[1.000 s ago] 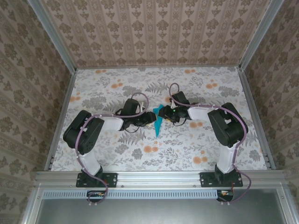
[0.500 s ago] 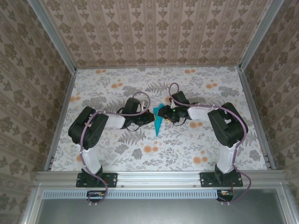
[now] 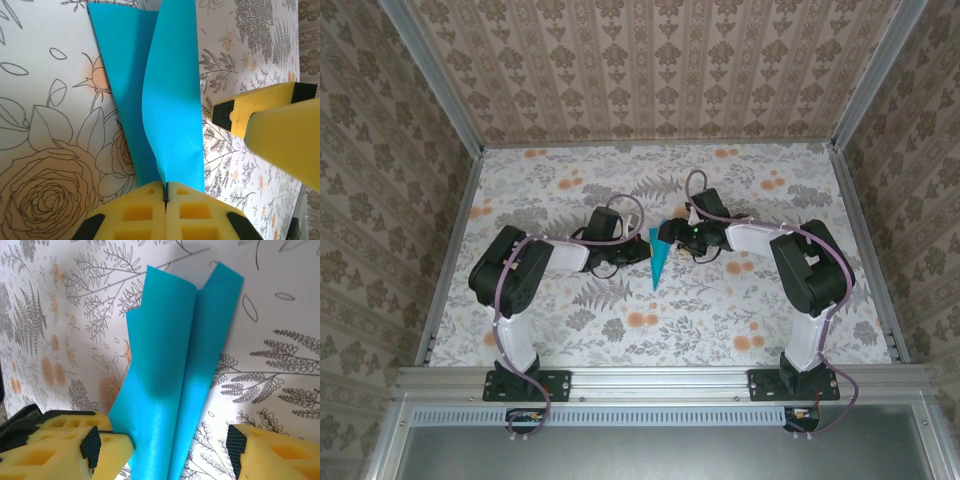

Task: Fold a paper plane with a square sheet of paper (fold left side to right side)
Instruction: Fold the wing for the fifth time at the center of the table.

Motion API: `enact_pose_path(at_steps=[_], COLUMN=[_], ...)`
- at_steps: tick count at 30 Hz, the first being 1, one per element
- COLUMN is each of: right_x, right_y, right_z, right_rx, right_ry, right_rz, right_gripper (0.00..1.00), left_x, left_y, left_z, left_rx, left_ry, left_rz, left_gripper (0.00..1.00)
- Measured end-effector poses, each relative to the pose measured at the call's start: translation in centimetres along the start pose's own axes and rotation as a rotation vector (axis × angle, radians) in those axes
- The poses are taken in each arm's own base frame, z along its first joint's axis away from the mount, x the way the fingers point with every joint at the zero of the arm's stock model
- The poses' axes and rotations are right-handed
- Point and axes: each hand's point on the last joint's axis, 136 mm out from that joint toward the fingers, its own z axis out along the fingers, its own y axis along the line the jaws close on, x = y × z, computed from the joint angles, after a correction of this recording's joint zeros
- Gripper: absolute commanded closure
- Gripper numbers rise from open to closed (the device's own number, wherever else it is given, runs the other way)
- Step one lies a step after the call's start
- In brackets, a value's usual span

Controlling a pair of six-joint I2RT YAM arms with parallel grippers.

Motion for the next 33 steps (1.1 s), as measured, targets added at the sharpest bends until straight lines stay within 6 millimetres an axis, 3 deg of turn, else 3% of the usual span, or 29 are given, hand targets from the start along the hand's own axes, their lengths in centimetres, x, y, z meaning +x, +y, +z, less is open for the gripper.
enact_pose_path(at_steps=[12, 19, 33], right_x=[-3.0, -2.4, -2.2], right_y=[2.1, 0.9, 0.4], right_z=[1.5, 2.2, 2.6], right_rx=[-0.031, 0.006, 0.034], right_ry=[-0.027, 0.004, 0.028], right_rz=[0.005, 0.025, 0.040], right_gripper=[0.31, 0.31, 0.31], left_x=[0.1, 0.1, -0.3], left_y=[0.0, 0.0, -0.3], left_z=[0.0, 0.0, 0.0], left_rx=[-0.001, -0.003, -0.001], left_ry=[0.007, 0.009, 0.007], left_rz=[0.005, 0.004, 0.025], left_gripper=[0.98, 0.98, 0.98])
